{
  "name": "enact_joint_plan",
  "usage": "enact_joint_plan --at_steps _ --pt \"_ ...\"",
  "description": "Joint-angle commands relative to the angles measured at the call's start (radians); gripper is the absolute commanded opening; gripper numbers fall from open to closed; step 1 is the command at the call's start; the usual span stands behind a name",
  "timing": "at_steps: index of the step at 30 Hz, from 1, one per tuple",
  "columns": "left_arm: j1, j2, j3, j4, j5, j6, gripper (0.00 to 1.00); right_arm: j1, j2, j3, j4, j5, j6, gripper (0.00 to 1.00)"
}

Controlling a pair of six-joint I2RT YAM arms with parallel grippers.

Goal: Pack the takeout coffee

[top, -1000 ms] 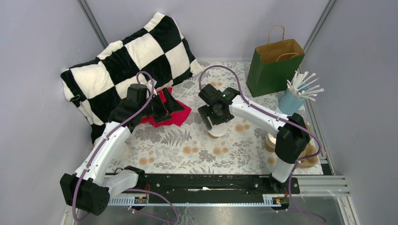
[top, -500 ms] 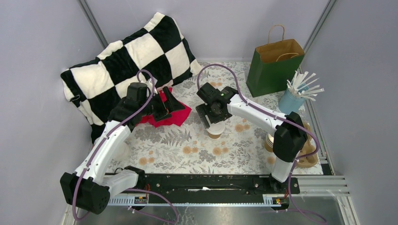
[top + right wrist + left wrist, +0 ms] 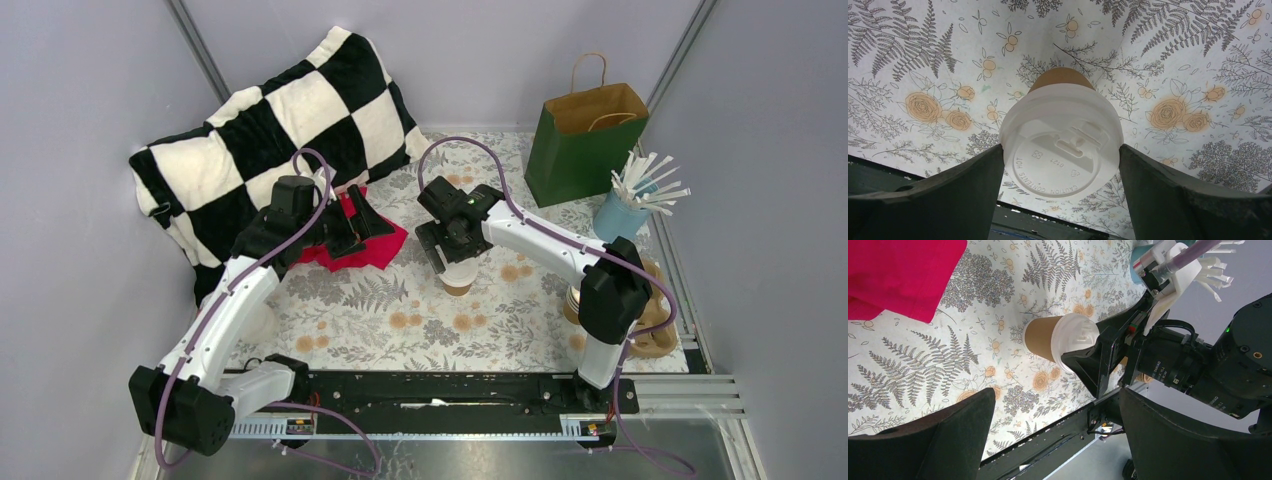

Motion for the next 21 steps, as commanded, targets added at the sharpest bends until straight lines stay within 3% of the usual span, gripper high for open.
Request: enact_joint_plan --at_steps 1,21 --pt "-0.004 0.001 0.047 0.017 -0.007 0.018 0.98 0.011 0.010 0.029 -0.003 0.035 -0.012 0.89" --pt "-0.004 0.003 0.047 0.017 -0.001 0.022 0.98 0.011 -0.002 0.037 -0.014 0.038 -0.008 0.94"
